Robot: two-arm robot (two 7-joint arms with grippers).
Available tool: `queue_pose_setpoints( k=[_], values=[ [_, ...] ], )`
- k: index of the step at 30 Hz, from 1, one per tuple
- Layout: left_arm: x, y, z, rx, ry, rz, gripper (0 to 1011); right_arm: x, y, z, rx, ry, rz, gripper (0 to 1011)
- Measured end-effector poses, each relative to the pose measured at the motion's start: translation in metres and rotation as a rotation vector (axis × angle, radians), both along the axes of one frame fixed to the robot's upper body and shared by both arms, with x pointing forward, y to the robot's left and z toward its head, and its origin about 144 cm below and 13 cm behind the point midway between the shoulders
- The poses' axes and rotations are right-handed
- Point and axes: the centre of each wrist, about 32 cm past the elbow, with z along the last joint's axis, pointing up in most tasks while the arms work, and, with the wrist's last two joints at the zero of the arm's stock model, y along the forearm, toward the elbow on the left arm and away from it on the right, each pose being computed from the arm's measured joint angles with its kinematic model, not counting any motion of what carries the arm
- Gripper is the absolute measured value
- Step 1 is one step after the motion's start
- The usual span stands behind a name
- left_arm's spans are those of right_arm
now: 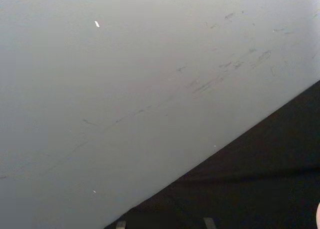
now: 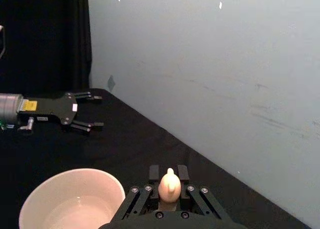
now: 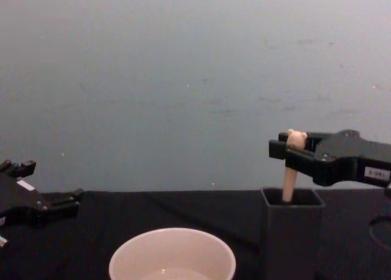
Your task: Pick up the stirring spoon with one hand, stir inside the cup, then place it back in its original position.
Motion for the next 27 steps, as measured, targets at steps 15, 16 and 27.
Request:
queue_pose_setpoints(
  k=[15,16,27],
  values=[
    [0.0,0.0,0.0,0.0,0.0,0.0,1001,0.003,0.003,-0.01,-0.024,0.032,-0.024,214],
    [0.0,0.0,0.0,0.0,0.0,0.0,1001,0.003,0.003,-0.011,-0.026,0.032,-0.025,214],
    [0.0,0.0,0.0,0.0,0.0,0.0,1001,0.003,0.003,-0.011,-0.028,0.034,-0.025,214]
  ],
)
